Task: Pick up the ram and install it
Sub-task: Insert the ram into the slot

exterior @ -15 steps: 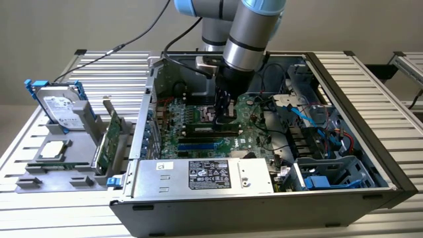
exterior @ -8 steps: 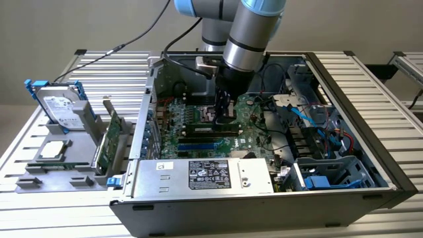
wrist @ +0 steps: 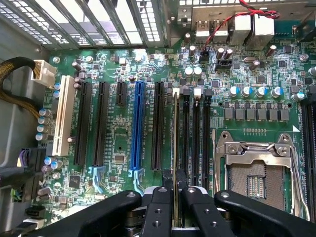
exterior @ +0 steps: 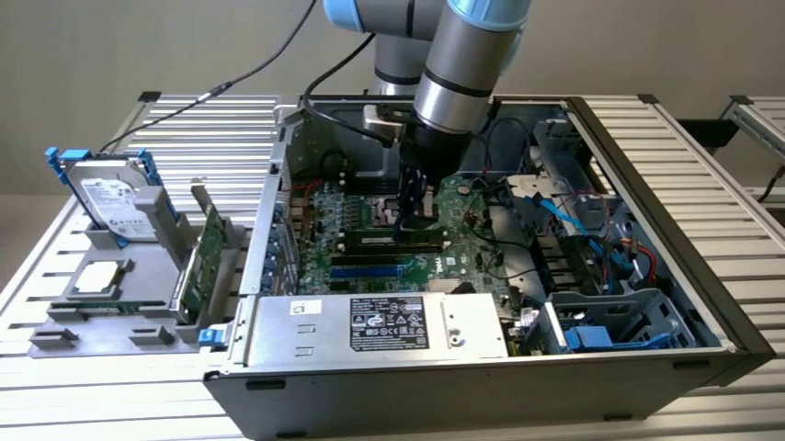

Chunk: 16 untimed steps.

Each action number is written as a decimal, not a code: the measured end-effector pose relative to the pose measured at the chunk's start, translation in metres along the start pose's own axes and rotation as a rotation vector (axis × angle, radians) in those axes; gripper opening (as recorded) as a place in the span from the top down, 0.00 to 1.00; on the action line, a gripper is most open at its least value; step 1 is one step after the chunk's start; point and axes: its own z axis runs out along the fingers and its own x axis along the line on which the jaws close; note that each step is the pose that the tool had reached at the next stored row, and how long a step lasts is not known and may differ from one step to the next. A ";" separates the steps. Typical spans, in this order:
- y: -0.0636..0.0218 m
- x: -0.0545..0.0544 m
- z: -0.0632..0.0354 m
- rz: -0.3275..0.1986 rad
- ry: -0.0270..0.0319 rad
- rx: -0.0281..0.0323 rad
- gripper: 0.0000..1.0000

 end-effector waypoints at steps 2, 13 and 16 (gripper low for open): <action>0.0000 0.000 0.0002 0.003 -0.0008 -0.0006 0.86; -0.0006 0.000 0.0026 0.020 -0.0047 -0.0036 0.86; -0.0007 0.000 0.0028 0.024 -0.0053 -0.0046 0.86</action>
